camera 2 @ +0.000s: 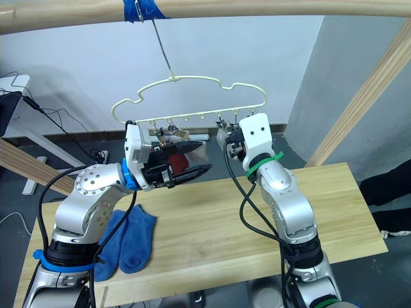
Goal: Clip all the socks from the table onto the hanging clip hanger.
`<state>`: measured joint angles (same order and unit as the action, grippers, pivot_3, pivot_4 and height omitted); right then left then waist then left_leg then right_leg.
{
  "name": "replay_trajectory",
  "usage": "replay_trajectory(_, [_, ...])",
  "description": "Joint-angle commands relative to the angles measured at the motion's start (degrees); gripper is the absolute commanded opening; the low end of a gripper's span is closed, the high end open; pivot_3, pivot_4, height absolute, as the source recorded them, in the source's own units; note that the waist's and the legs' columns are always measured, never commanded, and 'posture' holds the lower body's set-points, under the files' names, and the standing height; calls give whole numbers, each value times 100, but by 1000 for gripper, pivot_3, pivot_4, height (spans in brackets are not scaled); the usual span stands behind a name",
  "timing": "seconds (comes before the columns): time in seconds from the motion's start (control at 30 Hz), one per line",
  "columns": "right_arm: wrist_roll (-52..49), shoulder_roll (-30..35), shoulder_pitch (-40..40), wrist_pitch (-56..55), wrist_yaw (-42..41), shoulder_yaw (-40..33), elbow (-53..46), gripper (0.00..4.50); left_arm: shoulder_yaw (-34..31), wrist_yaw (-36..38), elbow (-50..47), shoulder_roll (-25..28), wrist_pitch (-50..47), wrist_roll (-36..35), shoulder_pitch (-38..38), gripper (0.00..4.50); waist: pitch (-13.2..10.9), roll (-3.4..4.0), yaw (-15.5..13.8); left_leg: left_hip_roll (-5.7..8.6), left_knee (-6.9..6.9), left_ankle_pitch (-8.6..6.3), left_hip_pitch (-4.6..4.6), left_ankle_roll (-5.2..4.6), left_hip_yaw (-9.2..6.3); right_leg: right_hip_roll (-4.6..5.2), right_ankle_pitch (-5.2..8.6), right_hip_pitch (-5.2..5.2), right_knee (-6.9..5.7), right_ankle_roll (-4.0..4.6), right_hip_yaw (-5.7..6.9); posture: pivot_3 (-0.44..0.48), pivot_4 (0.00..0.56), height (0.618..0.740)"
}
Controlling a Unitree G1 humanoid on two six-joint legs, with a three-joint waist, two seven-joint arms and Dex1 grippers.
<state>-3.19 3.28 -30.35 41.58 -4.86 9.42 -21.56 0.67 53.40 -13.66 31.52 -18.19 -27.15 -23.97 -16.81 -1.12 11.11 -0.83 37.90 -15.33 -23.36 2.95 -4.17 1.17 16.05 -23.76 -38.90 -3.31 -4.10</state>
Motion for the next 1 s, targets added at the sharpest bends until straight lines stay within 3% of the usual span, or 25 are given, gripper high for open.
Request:
replay_trajectory(0.03, [97, -82, -108, -120, 139, -103, -125, 1819, -98, 30, -159, 15, 78, -77, -76, 3126, 0, 0, 0, 0, 0, 0, 0, 0, 0, 0, 0, 0, 0, 0, 0, -255, 276, 740])
replay_trajectory(1.0, [149, -876, -157, 487, 715, -72, -459, 1819, -23, -17, -150, -26, 100, 4, -89, 3126, 0, 1, 5, -1, 1, 0, 0, 0, -1, 2, 0, -3, -6, 1, 0, -259, 271, 740])
